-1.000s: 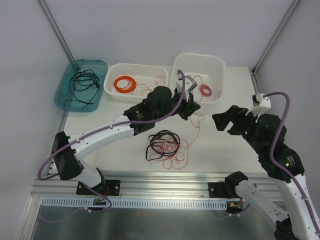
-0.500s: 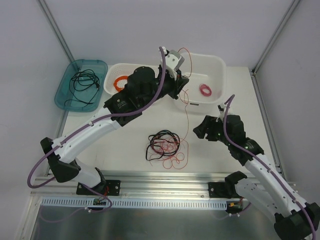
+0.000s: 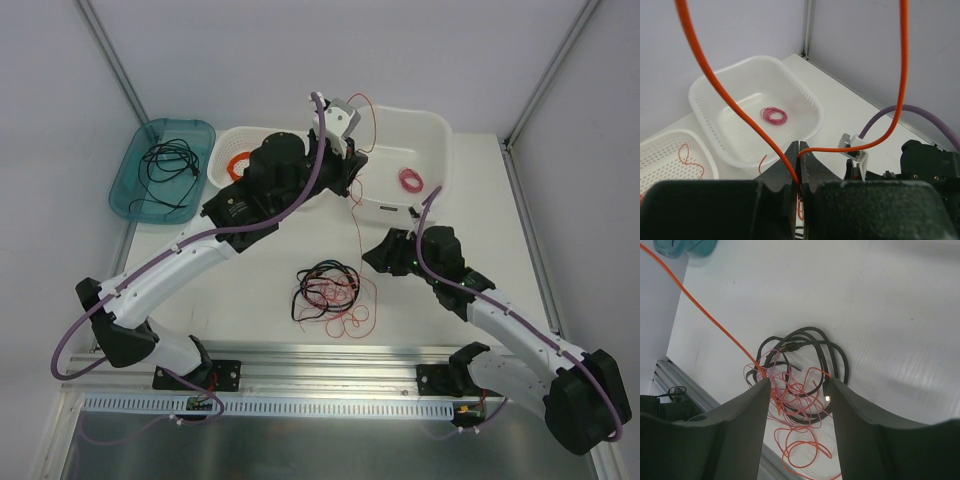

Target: Untangle the cables

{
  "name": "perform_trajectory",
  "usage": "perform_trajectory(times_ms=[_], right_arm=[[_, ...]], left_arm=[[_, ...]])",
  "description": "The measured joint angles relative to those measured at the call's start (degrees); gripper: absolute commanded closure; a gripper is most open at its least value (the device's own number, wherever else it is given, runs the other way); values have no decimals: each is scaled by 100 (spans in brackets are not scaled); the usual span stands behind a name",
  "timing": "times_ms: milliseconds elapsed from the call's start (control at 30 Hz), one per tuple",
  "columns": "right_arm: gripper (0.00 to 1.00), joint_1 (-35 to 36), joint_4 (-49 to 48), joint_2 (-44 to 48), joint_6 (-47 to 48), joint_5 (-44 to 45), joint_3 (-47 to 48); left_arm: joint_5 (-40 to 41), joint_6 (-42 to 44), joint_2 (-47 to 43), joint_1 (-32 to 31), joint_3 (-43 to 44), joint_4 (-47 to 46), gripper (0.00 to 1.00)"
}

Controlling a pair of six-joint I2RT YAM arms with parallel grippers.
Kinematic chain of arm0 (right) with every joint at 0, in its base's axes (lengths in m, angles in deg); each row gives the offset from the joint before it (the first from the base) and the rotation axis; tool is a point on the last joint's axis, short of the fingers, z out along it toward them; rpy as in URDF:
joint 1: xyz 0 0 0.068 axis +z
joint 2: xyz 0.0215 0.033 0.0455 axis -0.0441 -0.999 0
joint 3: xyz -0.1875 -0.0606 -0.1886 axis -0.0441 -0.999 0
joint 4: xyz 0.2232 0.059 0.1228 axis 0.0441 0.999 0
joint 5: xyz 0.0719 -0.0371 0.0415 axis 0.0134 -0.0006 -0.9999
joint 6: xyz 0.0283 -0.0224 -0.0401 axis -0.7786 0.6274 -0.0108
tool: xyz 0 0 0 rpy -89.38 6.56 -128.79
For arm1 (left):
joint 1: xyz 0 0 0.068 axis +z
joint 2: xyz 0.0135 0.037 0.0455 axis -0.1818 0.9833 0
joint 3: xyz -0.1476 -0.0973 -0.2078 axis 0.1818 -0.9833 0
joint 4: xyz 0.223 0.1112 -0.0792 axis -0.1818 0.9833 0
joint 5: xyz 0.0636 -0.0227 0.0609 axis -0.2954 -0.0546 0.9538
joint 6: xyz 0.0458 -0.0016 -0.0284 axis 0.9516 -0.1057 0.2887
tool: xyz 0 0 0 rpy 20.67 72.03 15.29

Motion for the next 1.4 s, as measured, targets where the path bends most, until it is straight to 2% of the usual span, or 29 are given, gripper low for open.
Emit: perform_trajectory(times_ms=[167,433,733,833,1033,1067,1200,1400], right_arm=[[47,101,-61,28,55,-13,0],[47,243,450,623,382,63,68],[48,433,490,190,452,109,243],[53,463,474,33,452,243,243],[71,507,232,-461,426,278,243],[80,527,197,-531,420,273,243],[99,579,205,-551,424,260,258],[99,581,1121,-59,649,358,1095]], left_arm=[[50,-2,-109,87,-57,31,100],[68,-7,-138,192,-229,57,100],[70,-11,-179,195,-236,94,100],[70,-28,-254,195,-245,103,100],[87,-44,-431,195,-323,94,100],[94,-48,-452,195,-339,96,100],[122,-61,-553,240,-448,76,100],[179,-195,-807,396,-1051,66,100]])
